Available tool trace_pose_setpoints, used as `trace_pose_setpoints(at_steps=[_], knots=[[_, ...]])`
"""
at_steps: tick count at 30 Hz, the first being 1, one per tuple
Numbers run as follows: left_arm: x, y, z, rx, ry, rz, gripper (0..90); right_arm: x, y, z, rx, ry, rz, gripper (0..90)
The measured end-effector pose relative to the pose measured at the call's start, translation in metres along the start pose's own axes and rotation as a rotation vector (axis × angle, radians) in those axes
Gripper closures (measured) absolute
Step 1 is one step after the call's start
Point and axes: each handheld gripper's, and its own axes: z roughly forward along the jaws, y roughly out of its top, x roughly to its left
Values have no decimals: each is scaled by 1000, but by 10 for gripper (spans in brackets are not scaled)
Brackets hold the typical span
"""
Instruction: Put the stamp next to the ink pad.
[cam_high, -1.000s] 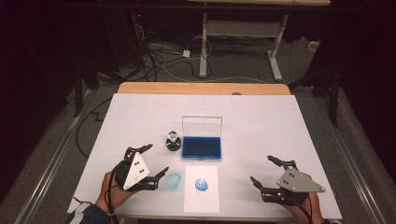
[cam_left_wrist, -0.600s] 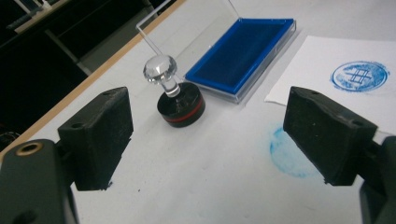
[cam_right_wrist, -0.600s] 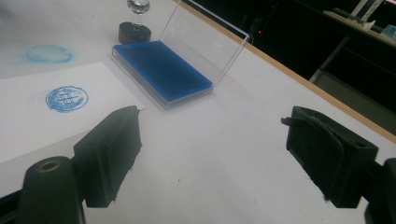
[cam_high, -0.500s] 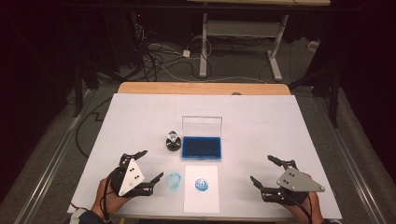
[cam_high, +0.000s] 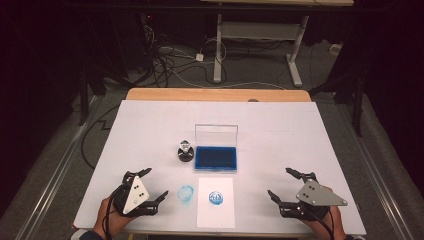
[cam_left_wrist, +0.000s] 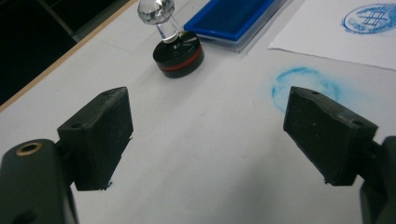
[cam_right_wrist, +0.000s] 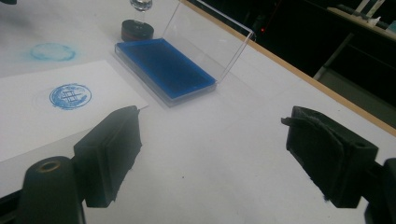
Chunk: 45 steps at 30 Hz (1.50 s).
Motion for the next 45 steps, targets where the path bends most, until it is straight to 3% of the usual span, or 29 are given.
trace_pose_setpoints(at_steps=[13,24,45], knots=[[-5,-12,2,43,-20,-17,150,1,0,-2,-5,0,-8,178],[-4,-14,-5,20,-18,-23,150,5,4,1,-1,7,-31,178],[-4,-15,-4,24,-23,-27,150,5,4,3,-1,19,-34,178]])
